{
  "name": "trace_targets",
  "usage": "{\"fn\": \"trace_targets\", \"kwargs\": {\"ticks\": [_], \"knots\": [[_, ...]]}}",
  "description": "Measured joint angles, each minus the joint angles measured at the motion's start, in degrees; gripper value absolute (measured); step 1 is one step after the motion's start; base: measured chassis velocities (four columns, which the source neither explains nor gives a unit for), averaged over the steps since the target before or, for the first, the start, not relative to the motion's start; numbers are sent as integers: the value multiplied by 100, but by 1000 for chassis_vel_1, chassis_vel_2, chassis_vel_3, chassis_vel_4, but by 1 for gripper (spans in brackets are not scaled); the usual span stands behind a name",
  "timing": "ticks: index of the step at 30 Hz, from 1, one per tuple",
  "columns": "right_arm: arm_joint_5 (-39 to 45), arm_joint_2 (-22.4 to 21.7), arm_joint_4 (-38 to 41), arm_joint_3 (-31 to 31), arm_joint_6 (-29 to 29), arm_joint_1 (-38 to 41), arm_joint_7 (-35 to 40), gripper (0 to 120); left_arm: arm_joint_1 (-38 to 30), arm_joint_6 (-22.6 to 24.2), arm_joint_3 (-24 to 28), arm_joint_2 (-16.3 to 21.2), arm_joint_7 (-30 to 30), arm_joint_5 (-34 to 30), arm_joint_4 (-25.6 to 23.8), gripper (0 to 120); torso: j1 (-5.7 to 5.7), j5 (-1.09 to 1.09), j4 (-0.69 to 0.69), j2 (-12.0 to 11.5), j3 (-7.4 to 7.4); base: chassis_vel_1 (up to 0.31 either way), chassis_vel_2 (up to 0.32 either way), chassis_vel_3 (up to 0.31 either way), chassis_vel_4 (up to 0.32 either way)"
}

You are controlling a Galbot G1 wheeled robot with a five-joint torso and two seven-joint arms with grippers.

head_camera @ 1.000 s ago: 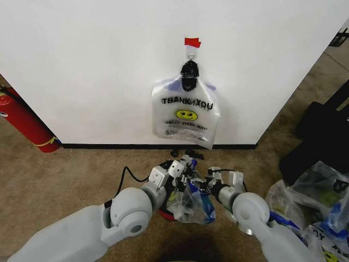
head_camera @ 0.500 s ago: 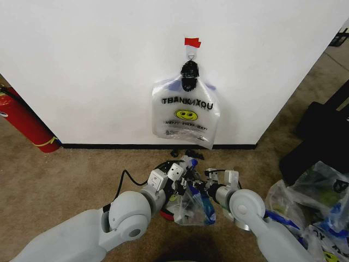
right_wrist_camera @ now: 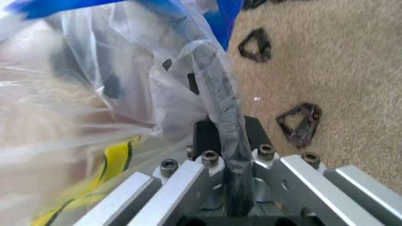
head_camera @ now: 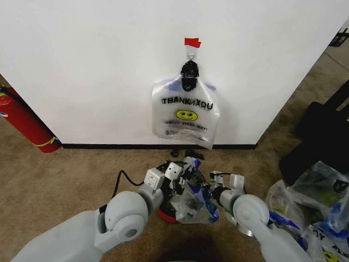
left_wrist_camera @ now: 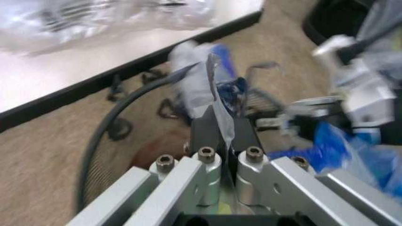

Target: Pick up the garbage bag from the wall and place it over the trash bin.

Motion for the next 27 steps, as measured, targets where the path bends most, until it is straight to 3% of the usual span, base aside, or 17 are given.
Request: {"fn": "trace_targets", "kwargs": {"ticks": [5, 13, 27], "knots": [[-59, 56, 131, 279, 76, -290, -181, 0, 378, -47, -795, 180, 6, -294, -48, 0, 0, -1, 0, 0, 0, 0, 0, 0, 0], [-218, 95, 262, 450, 134, -563, -420, 0, 793, -5, -1432, 379, 85, -935, 83, 0, 0, 1, 0, 0, 0, 0, 0, 0, 0], [-251, 48, 510, 719, 190, -896, -660, 0, 835, -212, -1626, 463, 525, -688, 938, 0, 0, 1, -1, 0, 0, 0, 0, 0, 0]]}}
